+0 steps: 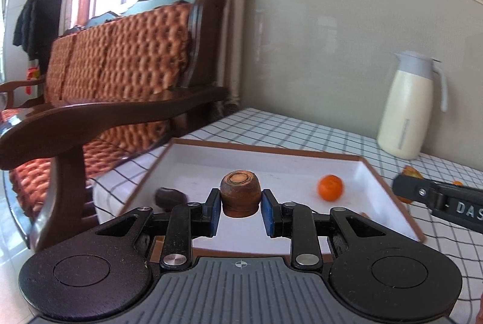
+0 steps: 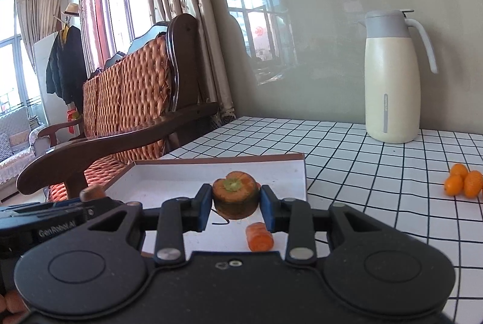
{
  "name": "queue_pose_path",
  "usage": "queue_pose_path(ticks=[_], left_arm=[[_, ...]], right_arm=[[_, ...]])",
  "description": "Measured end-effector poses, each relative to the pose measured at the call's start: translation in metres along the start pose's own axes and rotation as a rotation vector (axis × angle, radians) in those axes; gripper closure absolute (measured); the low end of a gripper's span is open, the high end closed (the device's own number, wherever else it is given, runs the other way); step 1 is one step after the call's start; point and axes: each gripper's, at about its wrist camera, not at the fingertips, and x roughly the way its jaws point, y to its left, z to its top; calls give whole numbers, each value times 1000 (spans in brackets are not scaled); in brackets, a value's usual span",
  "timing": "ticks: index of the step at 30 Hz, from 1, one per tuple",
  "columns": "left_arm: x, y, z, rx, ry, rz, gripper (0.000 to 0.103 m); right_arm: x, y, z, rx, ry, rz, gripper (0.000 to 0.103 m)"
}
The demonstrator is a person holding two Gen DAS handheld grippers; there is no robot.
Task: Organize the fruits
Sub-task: 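Carry both carrot pieces into the cardboard tray and open both tools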
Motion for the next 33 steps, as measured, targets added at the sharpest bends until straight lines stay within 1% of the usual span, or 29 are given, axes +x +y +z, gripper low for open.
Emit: queue_pose_path(ticks=[7, 16, 20, 23, 29, 30, 31, 32, 33], left_arm=[[21, 18, 9, -6, 5, 38, 74], [40, 23, 15, 4, 12, 55, 74], [50, 23, 18, 9, 19, 58, 74], [59, 25, 22, 2, 27, 62, 74], [83, 28, 26, -7, 43, 70, 74], [88, 28, 26, -11, 51, 70, 74], [92, 29, 26, -16, 60, 69, 74], [96, 28, 25, -17, 65, 71, 74], [101, 27, 25, -8, 72, 73, 74]], right_arm=[[13, 1, 3, 3, -11, -23, 77], [37, -4, 10, 25, -4, -50, 77], [48, -6, 10, 30, 9, -65, 77], [56, -9, 9, 33, 21, -92, 77], [74, -15, 4, 44, 71, -133, 77], [77, -15, 4, 40, 83, -136, 75], [80, -15, 3, 36, 92, -146, 71], [80, -16, 3, 36, 89, -153, 65], [77, -16, 4, 43, 73, -148, 44]])
